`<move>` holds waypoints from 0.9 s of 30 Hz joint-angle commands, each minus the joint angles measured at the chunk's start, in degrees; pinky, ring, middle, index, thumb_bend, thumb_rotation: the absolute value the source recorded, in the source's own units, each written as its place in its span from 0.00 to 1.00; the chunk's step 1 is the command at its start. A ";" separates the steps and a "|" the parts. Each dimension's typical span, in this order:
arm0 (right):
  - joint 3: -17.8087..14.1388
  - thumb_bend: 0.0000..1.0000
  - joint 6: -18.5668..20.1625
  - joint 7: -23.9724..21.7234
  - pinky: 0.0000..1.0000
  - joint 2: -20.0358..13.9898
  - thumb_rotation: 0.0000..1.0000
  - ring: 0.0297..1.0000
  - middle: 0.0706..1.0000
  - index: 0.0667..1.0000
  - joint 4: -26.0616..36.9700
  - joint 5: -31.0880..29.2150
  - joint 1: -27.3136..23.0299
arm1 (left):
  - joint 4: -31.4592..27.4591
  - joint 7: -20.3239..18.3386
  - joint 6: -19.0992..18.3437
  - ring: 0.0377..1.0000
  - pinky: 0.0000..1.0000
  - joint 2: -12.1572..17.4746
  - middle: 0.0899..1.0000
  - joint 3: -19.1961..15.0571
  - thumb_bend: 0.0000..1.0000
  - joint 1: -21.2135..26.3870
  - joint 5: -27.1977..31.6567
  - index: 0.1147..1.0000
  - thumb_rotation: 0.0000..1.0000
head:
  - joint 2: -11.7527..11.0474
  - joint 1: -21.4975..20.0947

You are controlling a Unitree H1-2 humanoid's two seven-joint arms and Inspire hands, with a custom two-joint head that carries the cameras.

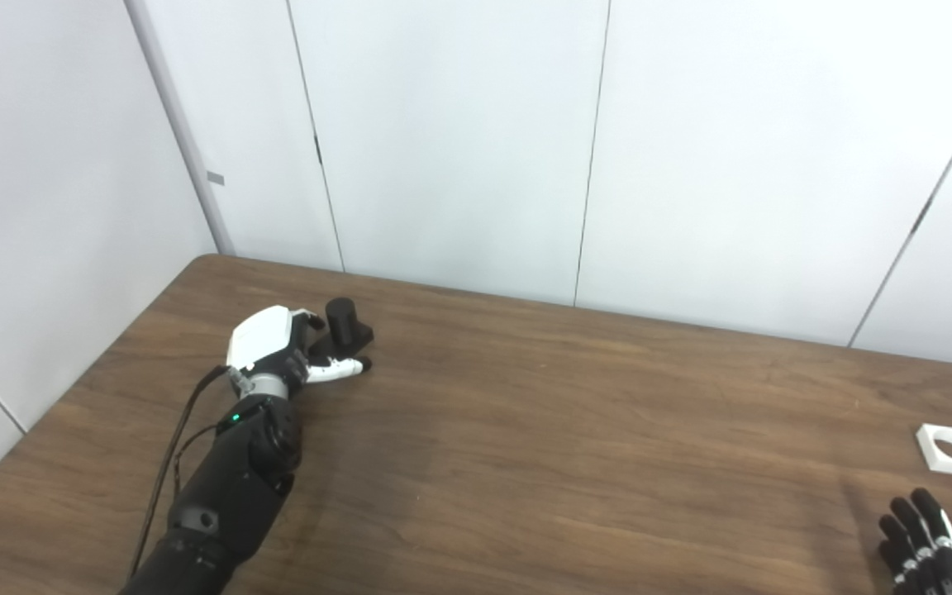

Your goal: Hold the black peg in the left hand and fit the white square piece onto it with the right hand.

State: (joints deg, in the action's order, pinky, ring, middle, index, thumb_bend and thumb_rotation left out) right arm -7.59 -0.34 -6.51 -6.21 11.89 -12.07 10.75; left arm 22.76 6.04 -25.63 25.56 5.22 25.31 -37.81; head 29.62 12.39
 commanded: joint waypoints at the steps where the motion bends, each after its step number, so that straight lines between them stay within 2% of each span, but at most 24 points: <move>1: 0.12 0.60 0.52 0.70 1.00 0.85 1.00 0.97 0.97 0.96 -0.32 0.04 2.95 | -0.31 1.31 0.99 0.96 1.00 1.78 0.88 0.11 0.84 2.97 -0.33 0.73 0.43 | 0.14 0.00; 8: 0.18 0.58 0.86 0.46 1.00 0.78 1.00 0.98 0.97 0.98 0.18 -0.42 3.03 | -0.16 1.53 0.55 0.95 1.00 1.82 0.87 0.20 0.82 2.83 -0.43 0.69 0.42 | 0.14 0.00; 19: 0.24 0.55 0.94 0.98 1.00 1.22 1.00 0.98 0.97 0.98 0.71 -0.02 3.07 | 0.01 2.75 1.41 0.93 1.00 2.01 0.84 -0.49 0.79 2.30 0.62 0.58 0.33 | 0.61 0.21; 22: 0.30 0.54 0.83 0.82 1.00 1.17 1.00 0.98 0.98 0.98 0.81 -0.22 3.09 | 0.21 4.03 2.93 0.91 1.00 2.02 0.82 -0.90 0.76 2.08 1.48 0.52 0.25 | 0.64 0.15; 23: 0.34 0.54 0.73 0.80 1.00 1.15 1.00 0.98 0.98 0.98 0.82 -0.15 3.10 | 0.30 4.38 3.44 0.91 1.00 2.05 0.81 -1.01 0.62 2.01 1.70 0.46 0.15 | 0.64 0.15; 24: 0.40 0.53 0.64 0.82 1.00 1.11 1.00 0.98 0.97 0.98 0.87 0.06 3.13 | 0.32 4.71 3.92 0.90 1.00 2.09 0.80 -1.10 0.57 1.93 1.83 0.44 0.11 | 0.69 0.11; 27: 0.55 0.52 0.54 0.71 1.00 1.02 1.00 0.98 0.97 0.98 0.99 0.12 3.22 | 0.42 5.16 4.94 0.87 1.00 2.24 0.76 -1.30 0.52 1.80 2.09 0.42 0.06 | 0.73 0.03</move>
State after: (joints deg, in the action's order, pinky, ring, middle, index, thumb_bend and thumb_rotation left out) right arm -7.34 -0.11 -6.34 -6.12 12.28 -12.02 10.95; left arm 23.53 9.21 -21.99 25.63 4.53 25.40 -35.66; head 30.32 12.39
